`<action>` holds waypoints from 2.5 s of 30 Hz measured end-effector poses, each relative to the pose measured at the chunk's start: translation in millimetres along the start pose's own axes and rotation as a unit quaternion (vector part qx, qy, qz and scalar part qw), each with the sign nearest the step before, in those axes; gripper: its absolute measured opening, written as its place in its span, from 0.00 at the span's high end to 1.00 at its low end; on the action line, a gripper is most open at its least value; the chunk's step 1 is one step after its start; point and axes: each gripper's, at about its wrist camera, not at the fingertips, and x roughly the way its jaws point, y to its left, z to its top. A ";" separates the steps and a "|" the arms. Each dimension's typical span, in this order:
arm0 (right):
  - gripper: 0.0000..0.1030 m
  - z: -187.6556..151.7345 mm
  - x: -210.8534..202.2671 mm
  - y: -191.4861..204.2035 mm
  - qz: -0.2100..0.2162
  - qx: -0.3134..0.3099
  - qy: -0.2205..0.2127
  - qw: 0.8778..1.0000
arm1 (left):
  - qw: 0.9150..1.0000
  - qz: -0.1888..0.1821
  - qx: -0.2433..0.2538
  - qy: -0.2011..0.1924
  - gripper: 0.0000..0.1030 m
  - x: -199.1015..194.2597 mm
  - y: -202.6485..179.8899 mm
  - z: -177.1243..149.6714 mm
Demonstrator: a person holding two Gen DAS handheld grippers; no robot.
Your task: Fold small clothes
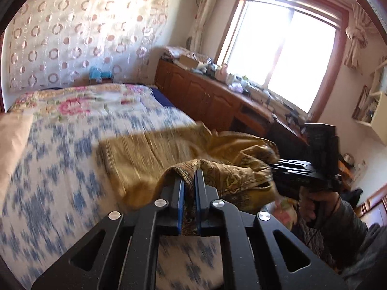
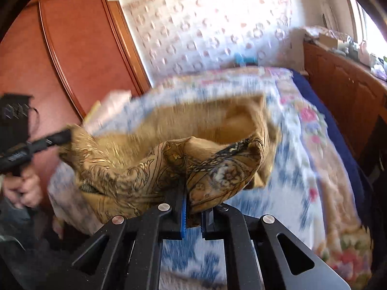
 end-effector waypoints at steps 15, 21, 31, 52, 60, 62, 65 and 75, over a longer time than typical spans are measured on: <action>0.65 95.9 85.1 -24.6 -0.024 0.003 -0.014 1.000 | 0.997 0.066 -0.033 0.009 0.58 74.9 82.4 72.6; 0.46 111.5 81.9 -17.2 -0.056 -0.001 -0.020 0.998 | 0.997 0.072 -0.024 0.015 0.28 76.5 95.7 68.3; 0.45 88.0 87.4 23.7 -0.030 -0.086 0.029 0.995 | 0.995 0.083 -0.021 0.059 0.26 92.4 105.9 38.5; 0.88 92.8 123.7 26.2 -0.157 -0.004 0.035 0.987 | 0.989 0.109 -0.023 0.102 0.26 133.6 110.0 30.7; 0.36 94.2 96.4 32.4 -0.110 -0.011 0.045 0.993 | 0.987 0.115 -0.032 0.112 0.26 148.5 122.6 35.9; 0.32 91.2 96.1 23.8 -0.100 -0.014 0.055 0.993 | 0.986 0.115 -0.033 0.114 0.26 152.6 125.0 37.1; 0.28 90.8 110.7 15.8 -0.093 -0.015 0.081 0.992 | 0.985 0.115 -0.036 0.121 0.26 159.3 128.0 36.1; 0.25 105.4 136.4 -8.7 -0.082 0.004 0.131 0.988 | 0.984 0.112 -0.039 0.131 0.26 170.8 128.7 31.9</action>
